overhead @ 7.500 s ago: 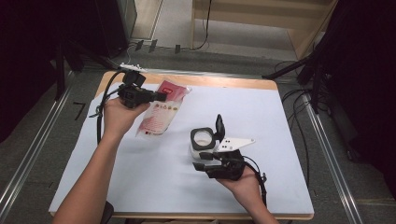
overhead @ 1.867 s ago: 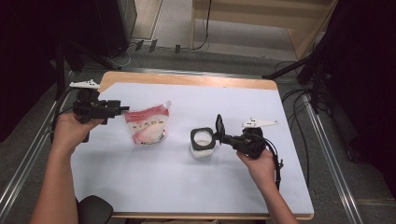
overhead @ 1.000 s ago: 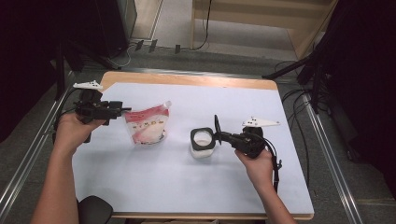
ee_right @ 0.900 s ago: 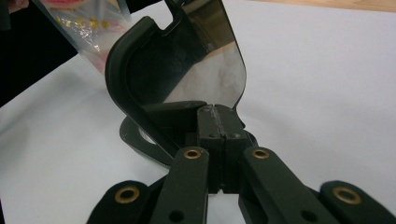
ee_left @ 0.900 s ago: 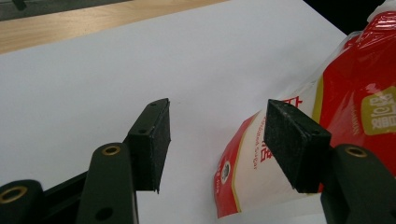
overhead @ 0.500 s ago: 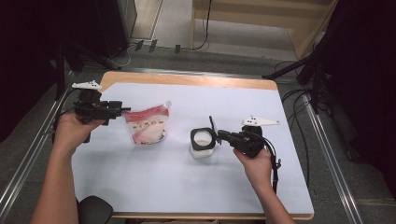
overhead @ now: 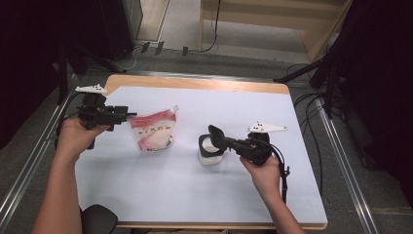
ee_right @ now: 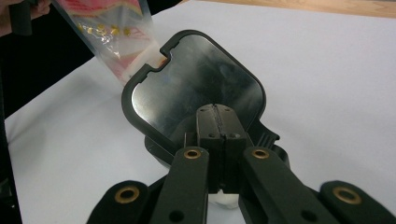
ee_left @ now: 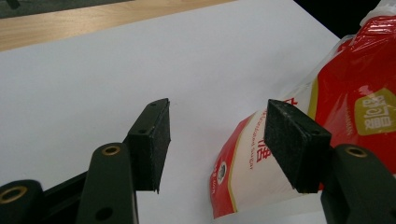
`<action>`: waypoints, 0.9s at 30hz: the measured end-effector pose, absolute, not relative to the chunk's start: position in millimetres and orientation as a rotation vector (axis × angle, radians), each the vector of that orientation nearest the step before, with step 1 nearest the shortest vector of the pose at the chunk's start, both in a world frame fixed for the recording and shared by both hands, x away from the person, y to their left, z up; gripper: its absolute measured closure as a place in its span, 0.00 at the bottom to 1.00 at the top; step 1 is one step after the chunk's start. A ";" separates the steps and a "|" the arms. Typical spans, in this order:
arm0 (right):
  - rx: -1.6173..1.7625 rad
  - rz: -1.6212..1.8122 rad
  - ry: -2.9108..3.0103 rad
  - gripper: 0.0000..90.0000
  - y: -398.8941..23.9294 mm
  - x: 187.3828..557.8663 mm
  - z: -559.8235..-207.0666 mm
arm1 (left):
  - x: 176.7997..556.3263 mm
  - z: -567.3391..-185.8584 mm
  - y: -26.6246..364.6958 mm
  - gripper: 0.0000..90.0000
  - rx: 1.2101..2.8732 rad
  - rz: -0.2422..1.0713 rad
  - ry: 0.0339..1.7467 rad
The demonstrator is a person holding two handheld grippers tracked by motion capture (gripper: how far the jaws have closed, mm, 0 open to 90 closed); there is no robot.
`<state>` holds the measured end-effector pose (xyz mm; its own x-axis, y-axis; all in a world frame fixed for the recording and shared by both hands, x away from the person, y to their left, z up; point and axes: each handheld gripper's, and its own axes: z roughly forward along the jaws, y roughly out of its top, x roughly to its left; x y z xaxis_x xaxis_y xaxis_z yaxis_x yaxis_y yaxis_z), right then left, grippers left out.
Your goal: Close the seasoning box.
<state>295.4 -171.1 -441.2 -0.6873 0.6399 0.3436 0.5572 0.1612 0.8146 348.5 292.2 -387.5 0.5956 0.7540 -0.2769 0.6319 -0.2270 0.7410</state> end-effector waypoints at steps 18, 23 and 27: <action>1.163 1.534 2.423 1.00 -153.5 291.3 -446.7 | 349.0 -389.8 289.6 0.46 1.959 0.174 1.106; 1.138 1.529 2.434 0.98 -150.3 290.5 -447.0 | 349.3 -390.6 289.0 0.46 1.966 0.170 1.101; 1.114 1.526 2.445 0.94 -147.9 289.2 -446.6 | 349.7 -390.6 289.4 0.46 1.973 0.165 1.102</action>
